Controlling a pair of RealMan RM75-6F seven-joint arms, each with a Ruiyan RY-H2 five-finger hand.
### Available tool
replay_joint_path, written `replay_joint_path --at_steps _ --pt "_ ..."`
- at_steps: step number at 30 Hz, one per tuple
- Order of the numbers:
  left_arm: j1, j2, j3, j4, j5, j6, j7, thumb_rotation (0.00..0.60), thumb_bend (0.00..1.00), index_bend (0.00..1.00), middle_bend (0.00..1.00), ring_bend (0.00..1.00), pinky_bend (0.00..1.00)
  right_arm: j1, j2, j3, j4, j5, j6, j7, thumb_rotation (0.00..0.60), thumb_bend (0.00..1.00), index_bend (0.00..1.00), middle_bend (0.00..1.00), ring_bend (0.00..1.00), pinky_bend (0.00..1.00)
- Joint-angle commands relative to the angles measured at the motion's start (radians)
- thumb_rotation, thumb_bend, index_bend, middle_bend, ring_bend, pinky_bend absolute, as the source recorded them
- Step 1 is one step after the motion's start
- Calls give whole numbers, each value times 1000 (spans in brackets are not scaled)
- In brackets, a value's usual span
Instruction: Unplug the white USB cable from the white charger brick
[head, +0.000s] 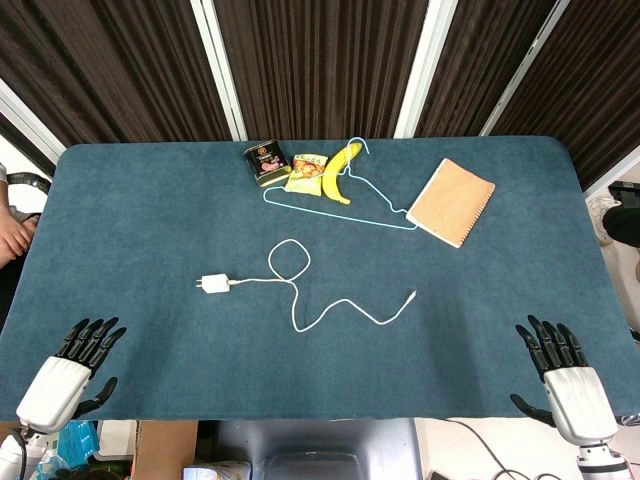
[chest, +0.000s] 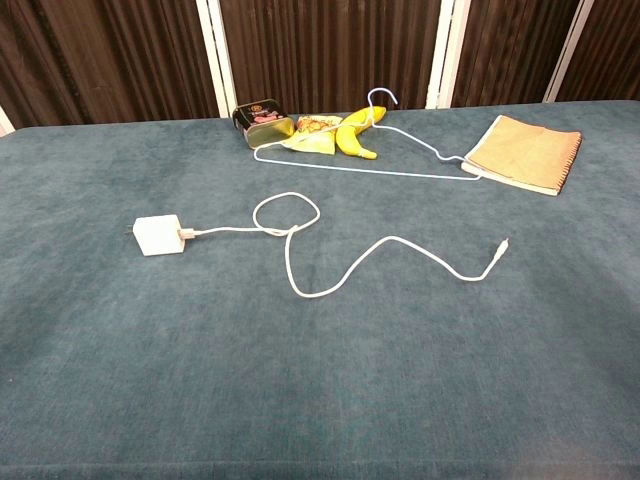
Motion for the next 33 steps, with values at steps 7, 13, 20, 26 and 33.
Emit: replay_joint_path --at_steps 7,13,20,26,33 --pt "-11 -30 -14 13 22 24 -27 600 428 0 0 0 107 2 -2 2 0 4 -3 -3 600 266 0 0 0 0" --pt "-87 -135 -81 27 26 9 -110 600 428 0 0 511 874 6 -6 8 0 17 -15 -8 600 267 0 0 0 0" --pt "-236 -275 -195 -10 -143 -244 -103 600 427 80 105 865 1000 16 -23 21 3 53 -43 -40 600 267 0 0 0 0" --pt "-337 -363 -292 -15 -323 -420 134 600 425 102 103 903 1000 19 -41 27 4 63 -49 -77 600 267 0 0 0 0" --pt "-409 -480 -353 59 -453 -471 309 600 419 136 123 917 1000 24 -50 34 5 88 -65 -96 600 267 0 0 0 0"
